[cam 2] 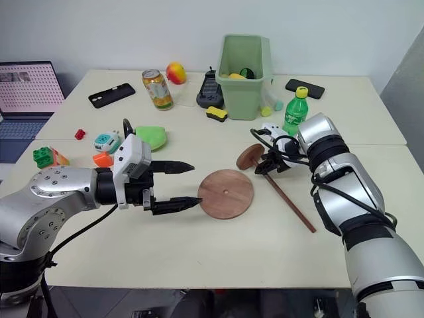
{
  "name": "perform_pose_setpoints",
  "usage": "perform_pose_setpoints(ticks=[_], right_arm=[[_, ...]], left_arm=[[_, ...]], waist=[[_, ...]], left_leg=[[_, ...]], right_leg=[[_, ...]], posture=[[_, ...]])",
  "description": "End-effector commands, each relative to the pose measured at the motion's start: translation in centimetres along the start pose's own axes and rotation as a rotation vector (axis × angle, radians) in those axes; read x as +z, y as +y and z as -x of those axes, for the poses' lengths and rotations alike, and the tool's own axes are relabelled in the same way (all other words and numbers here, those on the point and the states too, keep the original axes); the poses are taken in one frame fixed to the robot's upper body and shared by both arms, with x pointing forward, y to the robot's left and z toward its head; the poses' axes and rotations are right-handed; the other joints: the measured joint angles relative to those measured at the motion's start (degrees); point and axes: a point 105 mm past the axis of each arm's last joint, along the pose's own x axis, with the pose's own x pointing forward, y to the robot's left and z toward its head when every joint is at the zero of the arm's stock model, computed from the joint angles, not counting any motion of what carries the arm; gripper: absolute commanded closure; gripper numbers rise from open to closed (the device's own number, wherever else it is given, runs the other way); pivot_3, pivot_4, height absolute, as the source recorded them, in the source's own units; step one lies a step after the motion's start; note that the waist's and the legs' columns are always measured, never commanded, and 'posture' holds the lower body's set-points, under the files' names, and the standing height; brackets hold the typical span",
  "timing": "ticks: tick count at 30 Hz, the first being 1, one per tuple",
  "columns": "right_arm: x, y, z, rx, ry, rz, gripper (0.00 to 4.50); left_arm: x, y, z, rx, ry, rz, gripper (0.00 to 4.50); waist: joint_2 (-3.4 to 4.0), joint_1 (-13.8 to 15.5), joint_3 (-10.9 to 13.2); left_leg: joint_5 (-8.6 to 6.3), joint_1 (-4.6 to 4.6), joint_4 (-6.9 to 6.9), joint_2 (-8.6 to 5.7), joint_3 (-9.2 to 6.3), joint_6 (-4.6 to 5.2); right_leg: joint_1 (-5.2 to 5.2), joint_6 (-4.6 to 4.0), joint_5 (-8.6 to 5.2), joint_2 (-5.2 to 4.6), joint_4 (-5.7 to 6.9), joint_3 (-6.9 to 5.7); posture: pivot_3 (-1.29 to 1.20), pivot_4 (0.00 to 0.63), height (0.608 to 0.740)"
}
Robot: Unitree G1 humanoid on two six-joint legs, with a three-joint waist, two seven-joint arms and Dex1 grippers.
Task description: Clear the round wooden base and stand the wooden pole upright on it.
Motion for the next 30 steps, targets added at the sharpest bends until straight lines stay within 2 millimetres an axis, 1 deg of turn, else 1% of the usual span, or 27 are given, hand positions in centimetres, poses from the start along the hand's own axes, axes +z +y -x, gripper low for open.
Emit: perform_pose_setpoints(ticks=[1, 3, 4, 6, 7, 8, 9, 11, 13, 14, 15, 16, 19, 22, 26, 30], right_arm=[[2.9, 1.2, 2.7, 0.042, -0.137, -0.012, 4.30], [4.1, 1.5, 4.1, 0.063, -0.219, -0.018, 4.30], [5.1, 1.6, 5.0, 0.064, -0.286, 0.009, 4.30], [7.3, 3.2, 7.3, 0.113, -0.433, 0.107, 4.30], [8.3, 4.3, 8.4, 0.143, -0.519, 0.156, 4.30], [9.1, 5.2, 9.4, 0.150, -0.607, 0.193, 4.30], [9.8, 6.0, 10.2, 0.141, -0.693, 0.210, 4.30], [10.5, 7.7, 11.6, 0.132, -0.867, 0.258, 4.30], [10.0, 9.7, 12.3, 0.180, -0.980, 0.279, 4.30], [9.7, 10.5, 12.3, 0.173, -1.062, 0.283, 4.30], [9.2, 11.4, 12.2, 0.172, -1.130, 0.321, 4.30], [8.8, 12.2, 12.1, 0.169, -1.178, 0.347, 4.30], [7.2, 13.5, 10.5, 0.140, -1.257, 0.406, 4.30], [6.1, 14.0, 8.8, 0.110, -1.300, 0.382, 4.30], [4.7, 14.1, 7.2, 0.084, -1.302, 0.383, 4.30], [3.9, 13.8, 6.1, 0.066, -1.287, 0.390, 4.30]], left_arm=[[1.0, 0.2, 0.2, 0.007, -0.043, -0.058, 0.00], [1.4, 0.4, 0.3, 0.018, -0.082, -0.064, 0.00], [1.9, 0.6, 0.4, 0.038, -0.142, -0.065, 0.00], [2.3, 1.7, 0.9, 0.138, -0.205, -0.079, 0.00], [2.5, 1.9, 1.3, 0.176, -0.238, -0.114, 0.00], [2.2, 1.9, 1.6, 0.184, -0.244, -0.091, 0.00], [1.7, 1.7, 1.9, 0.183, -0.241, -0.051, 0.00], [0.6, 0.6, 2.3, 0.147, -0.238, 0.036, 0.00], [-0.3, -1.0, 2.5, 0.140, -0.242, 0.066, 0.00], [-1.2, -2.2, 2.5, 0.150, -0.230, 0.073, 0.00], [-1.8, -3.1, 2.6, 0.169, -0.240, 0.098, 0.00], [-2.1, -3.7, 2.8, 0.185, -0.248, 0.117, 0.00], [-4.0, -4.6, 3.5, 0.264, -0.219, 0.124, 0.00], [-5.6, -5.1, 3.8, 0.328, -0.198, 0.137, 0.00], [-6.6, -5.4, 3.8, 0.358, -0.193, 0.123, 0.00], [-6.8, -5.5, 3.4, 0.359, -0.203, 0.121, 0.00]], waist=[[0.01, -0.03, 0.01], [0.02, 0.00, 0.01], [0.02, 0.03, 0.01], [0.02, 0.18, 0.01], [0.02, 0.16, 0.01], [0.02, 0.15, 0.01], [0.02, -0.01, 0.01], [0.05, -0.30, -0.02], [0.07, -0.55, -0.03], [0.07, -0.59, -0.03], [0.07, -0.72, -0.03], [0.08, -0.70, -0.03], [0.09, -0.08, -0.03], [0.16, 0.55, -0.05], [0.15, 1.21, -0.06], [0.15, 1.26, -0.06]], left_leg=[[0.00, 0.00, 0.00, 0.00, 0.00, 0.00], [0.00, -0.01, 0.00, -0.01, 0.00, 0.00], [0.00, -0.01, 0.00, -0.01, 0.01, 0.00], [0.00, -0.02, 0.00, -0.03, 0.01, 0.00], [0.00, -0.04, 0.00, -0.02, 0.01, 0.00], [0.00, -0.04, 0.00, -0.01, 0.02, 0.00], [0.00, -0.03, -0.01, 0.00, 0.03, 0.00], [-0.01, -0.01, -0.10, 0.12, 0.01, 0.00], [-0.01, 0.01, -0.14, 0.18, 0.01, 0.00], [-0.01, -0.02, -0.14, 0.18, -0.03, 0.00], [-0.01, -0.02, -0.13, 0.21, -0.03, 0.00], [-0.01, -0.02, -0.14, 0.21, -0.02, -0.01], [-0.02, -0.06, -0.10, 0.15, -0.01, -0.01], [0.00, 0.11, -0.07, 0.06, -0.05, -0.03], [0.02, 0.16, -0.04, 0.02, -0.11, -0.05], [0.01, 0.16, -0.05, 0.05, -0.05, -0.04]], right_leg=[[0.00, 0.00, 0.00, 0.00, 0.00, 0.01], [-0.01, 0.00, 0.00, 0.00, 0.00, 0.01], [-0.01, 0.00, 0.00, -0.01, 0.00, 0.01], [-0.01, 0.00, 0.00, -0.02, -0.01, 0.00], [-0.01, 0.00, 0.00, -0.04, -0.03, 0.00], [-0.01, 0.00, 0.00, -0.03, -0.03, 0.01], [-0.03, 0.00, 0.00, -0.03, -0.02, 0.01], [-0.02, 0.00, 0.00, 0.01, -0.04, 0.00], [-0.04, 0.00, 0.00, 0.03, 0.00, 0.02], [-0.06, 0.00, -0.01, 0.03, 0.02, 0.04], [-0.05, 0.00, -0.01, 0.02, 0.02, 0.10], [-0.06, 0.00, 0.00, 0.01, -0.01, 0.15], [-0.06, 0.00, 0.00, -0.07, 0.00, 0.19], [0.09, -0.02, 0.01, -0.08, 0.09, 0.18], [0.16, -0.14, 0.09, -0.02, 0.10, 0.12], [0.15, -0.14, 0.09, 0.01, 0.06, 0.10]], posture=[[0.00, 0.150, 0.740], [0.00, 0.150, 0.740], [0.00, 0.150, 0.740], [0.00, 0.150, 0.740], [0.00, 0.150, 0.740], [0.00, 0.150, 0.740], [0.00, 0.150, 0.740], [0.00, 0.150, 0.740], [0.00, 0.150, 0.740], [0.00, 0.150, 0.740], [0.00, 0.150, 0.740], [0.00, 0.150, 0.740], [0.00, 0.150, 0.740], [0.00, 0.150, 0.740], [0.00, 0.150, 0.740], [0.00, 0.150, 0.740]])
